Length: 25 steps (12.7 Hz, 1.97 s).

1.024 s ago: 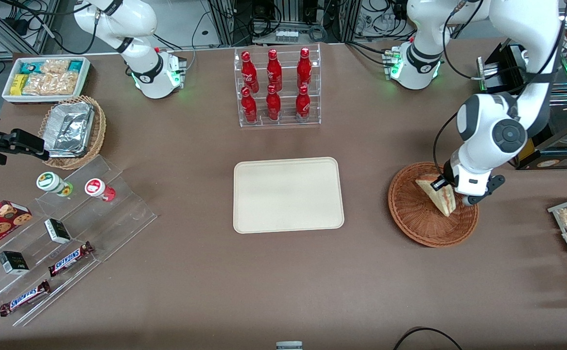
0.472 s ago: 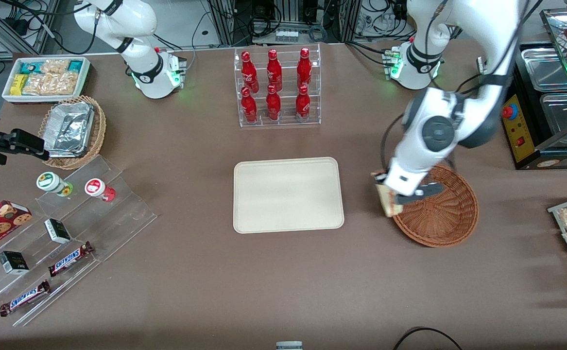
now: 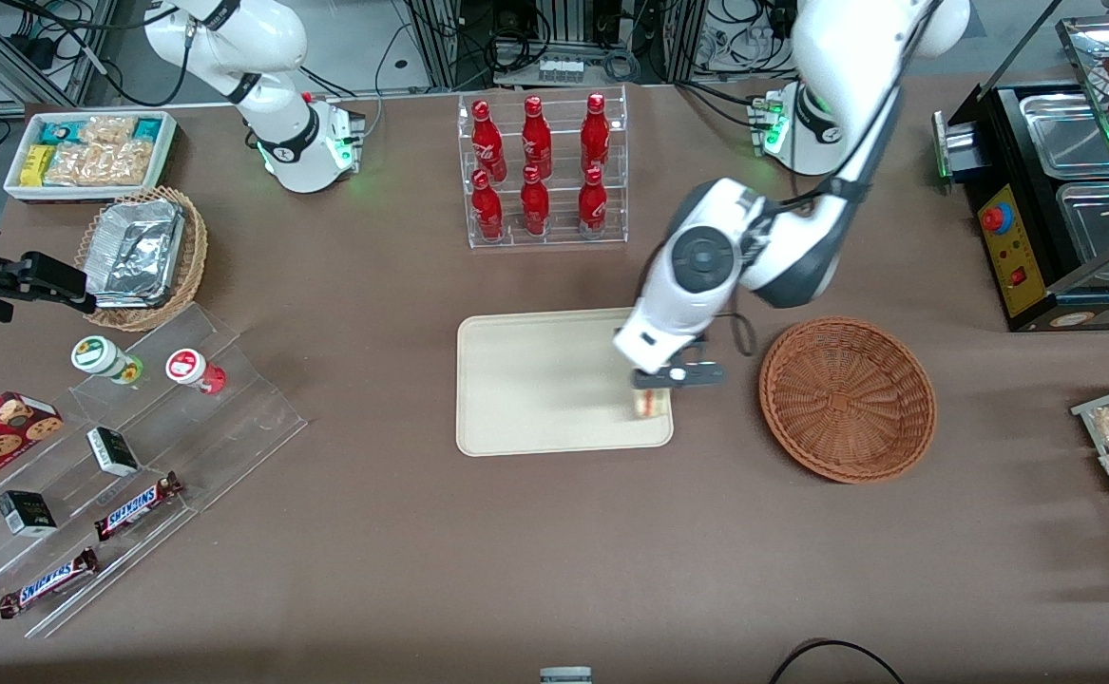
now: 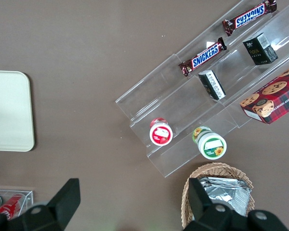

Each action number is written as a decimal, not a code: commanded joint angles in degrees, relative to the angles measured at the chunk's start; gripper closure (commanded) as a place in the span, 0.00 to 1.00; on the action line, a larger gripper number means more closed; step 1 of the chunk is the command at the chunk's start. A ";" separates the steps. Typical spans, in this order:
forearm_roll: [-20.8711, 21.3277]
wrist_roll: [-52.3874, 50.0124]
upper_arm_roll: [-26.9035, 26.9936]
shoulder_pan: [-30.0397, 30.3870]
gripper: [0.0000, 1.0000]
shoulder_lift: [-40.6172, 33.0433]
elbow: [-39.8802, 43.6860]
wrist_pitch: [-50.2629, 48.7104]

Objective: Place sandwich from basket to tray
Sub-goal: 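Lift the sandwich and carry it over the cream tray, then lower the sandwich onto the tray and open the left gripper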

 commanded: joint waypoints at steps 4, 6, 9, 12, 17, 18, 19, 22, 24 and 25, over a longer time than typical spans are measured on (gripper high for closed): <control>0.19 -8.86 0.74 -7.63 1.00 13.97 18.97 -7.65; 1.59 -10.79 1.01 -9.13 1.00 15.91 20.90 -7.56; 5.19 -13.17 1.01 -10.36 1.00 18.37 22.67 -7.12; 6.52 -13.79 1.01 -10.54 1.00 18.99 23.02 -6.85; 7.48 -16.76 1.18 -10.63 1.00 19.34 22.76 -4.49; 8.09 -17.82 1.18 -10.63 1.00 19.43 22.67 -4.31; 8.71 -18.27 1.18 -10.72 1.00 19.61 22.67 -4.04; 8.80 -18.45 1.18 -10.72 0.73 20.57 22.50 -1.94; 8.80 -18.10 1.18 -10.63 0.00 21.01 22.50 -1.32; 8.80 -17.75 1.18 -10.63 0.00 20.84 22.50 -1.40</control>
